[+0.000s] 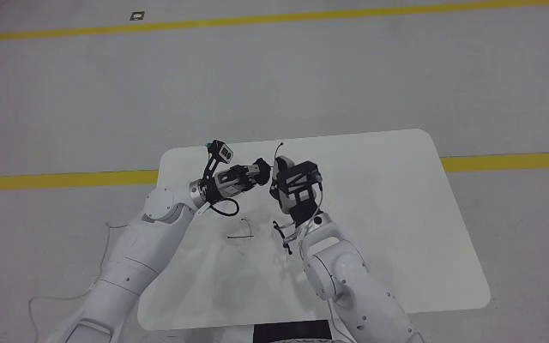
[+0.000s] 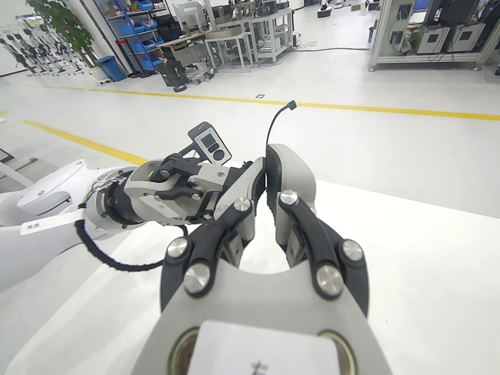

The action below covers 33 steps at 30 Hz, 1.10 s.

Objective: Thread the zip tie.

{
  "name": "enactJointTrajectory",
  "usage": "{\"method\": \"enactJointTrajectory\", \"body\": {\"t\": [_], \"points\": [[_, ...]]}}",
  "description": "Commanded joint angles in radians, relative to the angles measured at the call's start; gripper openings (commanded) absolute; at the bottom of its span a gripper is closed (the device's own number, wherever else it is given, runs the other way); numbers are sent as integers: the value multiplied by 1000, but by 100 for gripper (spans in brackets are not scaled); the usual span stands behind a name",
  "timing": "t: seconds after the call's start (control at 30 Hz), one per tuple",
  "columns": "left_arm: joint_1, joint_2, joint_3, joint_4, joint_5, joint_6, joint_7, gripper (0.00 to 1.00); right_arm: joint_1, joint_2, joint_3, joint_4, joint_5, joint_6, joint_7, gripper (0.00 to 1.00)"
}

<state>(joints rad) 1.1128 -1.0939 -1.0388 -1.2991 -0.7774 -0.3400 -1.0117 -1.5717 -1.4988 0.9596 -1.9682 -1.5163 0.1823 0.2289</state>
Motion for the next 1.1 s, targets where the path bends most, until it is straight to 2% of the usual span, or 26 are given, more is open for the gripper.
{"method": "enactJointTrajectory", "body": {"t": [0.0, 0.43, 0.47, 0.5, 0.53, 0.57, 0.93, 0.97, 1.0, 1.07], "points": [[0, 0, 0, 0, 0, 0, 0, 0, -1, 1, 0, 0, -1, -1, 4, 0], [0, 0, 0, 0, 0, 0, 0, 0, -5, 2, 2, -1, 0, 5, 11, 0], [0, 0, 0, 0, 0, 0, 0, 0, -6, 2, 2, -1, -2, 9, 11, 10], [0, 0, 0, 0, 0, 0, 0, 0, -6, 2, 3, -2, -2, 11, 11, 41], [0, 0, 0, 0, 0, 0, 0, 0, -5, 2, 4, -5, -4, 13, 11, 94], [0, 0, 0, 0, 0, 0, 0, 0, -5, 3, 4, -8, -5, 14, 11, 100], [0, 0, 0, 0, 0, 0, 0, 0, 13, 3, 4, -29, -6, 3, 32, 100], [0, 0, 0, 0, 0, 0, 0, 0, 15, 2, 3, -30, -6, 2, 32, 95], [0, 0, 0, 0, 0, 0, 0, 0, 17, 2, 2, -30, -6, 2, 33, 85], [0, 0, 0, 0, 0, 0, 0, 0, 19, 2, 0, -33, -6, 3, 34, 56]]}}
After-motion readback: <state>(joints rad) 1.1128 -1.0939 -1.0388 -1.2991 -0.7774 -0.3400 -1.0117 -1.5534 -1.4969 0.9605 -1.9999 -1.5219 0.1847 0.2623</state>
